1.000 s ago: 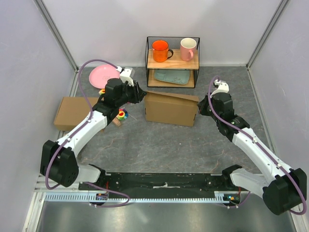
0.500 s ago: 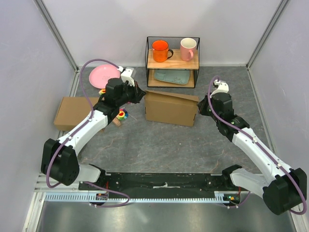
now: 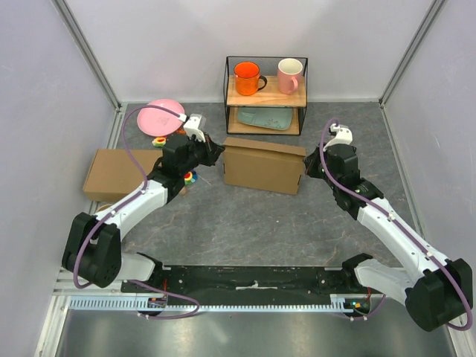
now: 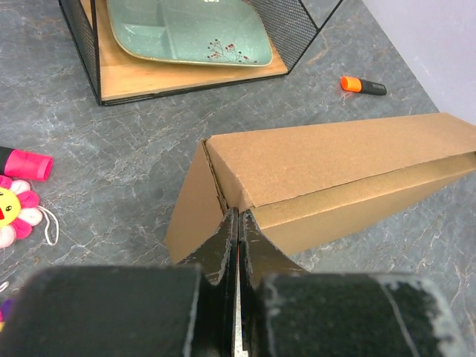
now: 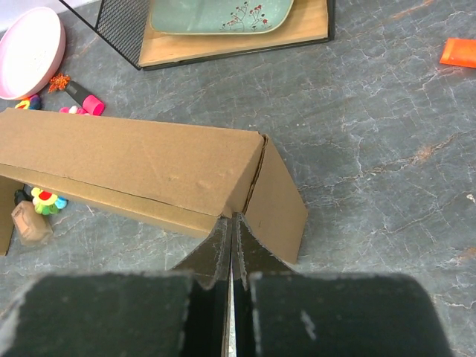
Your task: Fold the paper box
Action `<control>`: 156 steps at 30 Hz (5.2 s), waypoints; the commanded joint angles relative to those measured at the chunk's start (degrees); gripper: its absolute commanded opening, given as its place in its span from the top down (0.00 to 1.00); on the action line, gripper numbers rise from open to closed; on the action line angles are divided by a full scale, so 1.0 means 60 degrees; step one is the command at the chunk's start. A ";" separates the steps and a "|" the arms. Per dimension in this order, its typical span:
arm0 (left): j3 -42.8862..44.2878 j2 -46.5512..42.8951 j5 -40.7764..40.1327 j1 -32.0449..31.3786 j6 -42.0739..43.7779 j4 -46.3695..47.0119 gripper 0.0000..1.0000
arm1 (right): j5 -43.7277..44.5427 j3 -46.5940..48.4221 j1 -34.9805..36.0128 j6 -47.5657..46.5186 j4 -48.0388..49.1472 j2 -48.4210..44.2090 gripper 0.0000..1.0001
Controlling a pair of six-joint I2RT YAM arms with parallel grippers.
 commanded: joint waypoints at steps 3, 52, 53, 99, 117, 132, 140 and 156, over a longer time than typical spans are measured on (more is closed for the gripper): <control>-0.0433 0.0218 -0.0471 -0.0074 -0.0399 -0.1481 0.98 | -0.0024 -0.0117 0.0088 0.0099 -0.1524 -0.0006 0.91; 0.3186 0.0390 -0.0268 0.0014 -0.0955 -0.2727 0.76 | 0.0386 0.1232 0.0088 -0.0018 -0.2155 0.0784 0.87; 0.3099 0.0480 -0.0136 0.0014 -0.0970 -0.2741 0.79 | 0.0371 0.1217 0.0088 -0.0018 -0.2155 0.0813 0.87; 0.2585 -0.0326 0.0114 0.0102 -0.1513 -0.2170 0.82 | 0.0064 0.1393 0.0102 0.0143 -0.1716 0.1282 0.90; 0.0418 0.0410 0.0760 0.0029 -0.1659 -0.2580 0.93 | -0.0185 0.0910 0.0102 0.0114 -0.1760 0.1020 0.90; -0.3523 -0.7045 -0.1304 -0.1539 -0.2229 -0.2406 0.72 | -0.1111 -0.0851 0.0410 0.0743 -0.1994 -0.3770 0.55; -0.2776 -0.6073 -0.2522 -0.1524 -0.3048 -0.3429 0.48 | -0.0727 -0.0437 0.0381 0.0758 -0.2464 -0.2150 0.44; -0.5178 -0.4047 -0.1556 -0.1510 -0.5555 -0.0413 0.32 | -0.1079 -0.3162 0.0396 0.1652 0.0508 -0.0169 0.26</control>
